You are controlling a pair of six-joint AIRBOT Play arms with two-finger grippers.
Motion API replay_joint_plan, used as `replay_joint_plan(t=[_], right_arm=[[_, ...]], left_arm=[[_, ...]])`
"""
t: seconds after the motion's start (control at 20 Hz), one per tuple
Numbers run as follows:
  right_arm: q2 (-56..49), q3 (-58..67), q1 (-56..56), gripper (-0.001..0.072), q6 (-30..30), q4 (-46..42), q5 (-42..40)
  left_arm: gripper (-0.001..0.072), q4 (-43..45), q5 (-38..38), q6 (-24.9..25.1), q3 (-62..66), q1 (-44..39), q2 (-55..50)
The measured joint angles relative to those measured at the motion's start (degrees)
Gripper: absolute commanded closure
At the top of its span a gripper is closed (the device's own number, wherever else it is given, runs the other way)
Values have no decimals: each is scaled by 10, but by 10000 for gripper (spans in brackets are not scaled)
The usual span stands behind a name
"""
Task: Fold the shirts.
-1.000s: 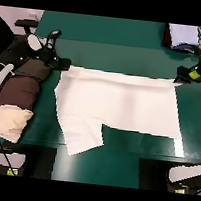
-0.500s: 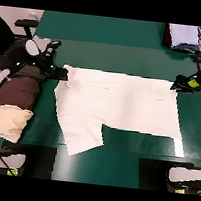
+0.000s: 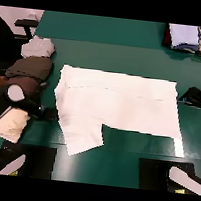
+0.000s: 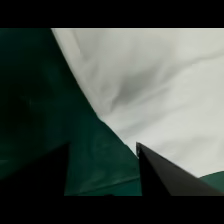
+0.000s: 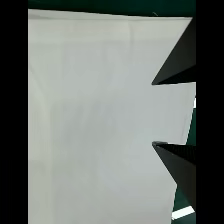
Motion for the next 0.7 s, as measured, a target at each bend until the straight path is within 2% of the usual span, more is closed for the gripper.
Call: replay_joint_plan(t=[0.15,0.45,0.5,0.55,0.6,0.7], right_arm=[[28,-33,-15,296,-6,14,-9],[43,-52,-24,297,-9,24,-15],[44,-53,-24,297,-9,24,-15],[45,-54,-24,297,-10,25,-15],[45,-54,-24,297,-10,25,-15],[46,-55,-29,297,-10,24,-14]], left_arm=[[233,-65,35,8,-65,0,21],[234,-151,100,36,-117,0,32],[283,-162,104,41,-121,0,32],[585,-170,113,47,-125,0,31],[683,-172,118,54,-127,-1,30],[684,-196,123,70,-125,-1,31]])
